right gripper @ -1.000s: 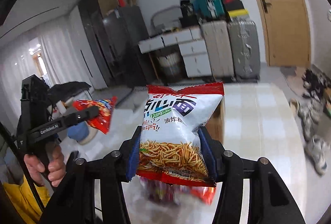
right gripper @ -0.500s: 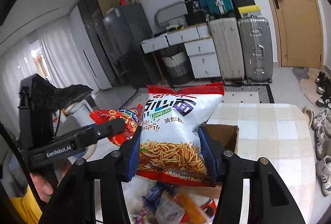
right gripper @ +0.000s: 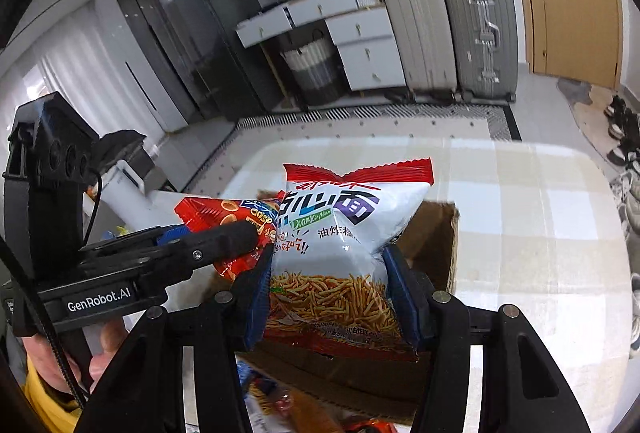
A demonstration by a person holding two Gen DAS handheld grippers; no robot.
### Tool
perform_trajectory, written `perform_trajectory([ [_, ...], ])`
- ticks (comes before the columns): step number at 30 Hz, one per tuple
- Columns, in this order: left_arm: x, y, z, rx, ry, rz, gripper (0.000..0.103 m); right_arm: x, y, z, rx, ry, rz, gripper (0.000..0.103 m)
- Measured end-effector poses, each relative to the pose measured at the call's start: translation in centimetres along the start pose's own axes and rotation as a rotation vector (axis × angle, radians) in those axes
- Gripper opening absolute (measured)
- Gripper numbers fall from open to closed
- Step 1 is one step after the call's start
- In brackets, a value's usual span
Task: Organize snacks
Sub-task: 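Carry both bags over the SF box and release them inside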
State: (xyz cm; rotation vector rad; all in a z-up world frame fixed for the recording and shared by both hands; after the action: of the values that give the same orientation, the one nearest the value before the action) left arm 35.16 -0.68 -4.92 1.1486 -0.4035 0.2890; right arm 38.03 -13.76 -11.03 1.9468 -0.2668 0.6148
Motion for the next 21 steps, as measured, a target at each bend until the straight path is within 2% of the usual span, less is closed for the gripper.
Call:
perform_trajectory([
  [7,0.1,-3.9,-1.6,0.021,0.010,-0.038,0.037,-1.0,-2.6,0.8,-0.023,0.009,-0.054,0.053],
  [14,0.4,-6.3,-1.9,0.042,0.004,-0.073,0.038,-1.6,-3.9,1.5,-0.046,0.002,-0.080,0.054],
  [21,0.4,-7.9,-2.6,0.051,0.006,-0.096,0.038,-2.1,-4.2,0.4,-0.086,0.051,-0.085,0.054],
])
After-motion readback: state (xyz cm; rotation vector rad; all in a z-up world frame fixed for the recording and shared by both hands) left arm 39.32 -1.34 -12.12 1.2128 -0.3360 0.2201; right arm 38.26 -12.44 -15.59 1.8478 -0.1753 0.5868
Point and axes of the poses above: each gripper's, at about its wrist camera, not at the fingertips, and y roughly against the way its jaws point, z to its right, x to its top, the point moved 1 cm from there along -y, roughly the way its jaws point, and after that the axes turned 9 degrees about -z, right-handed, at the moved point
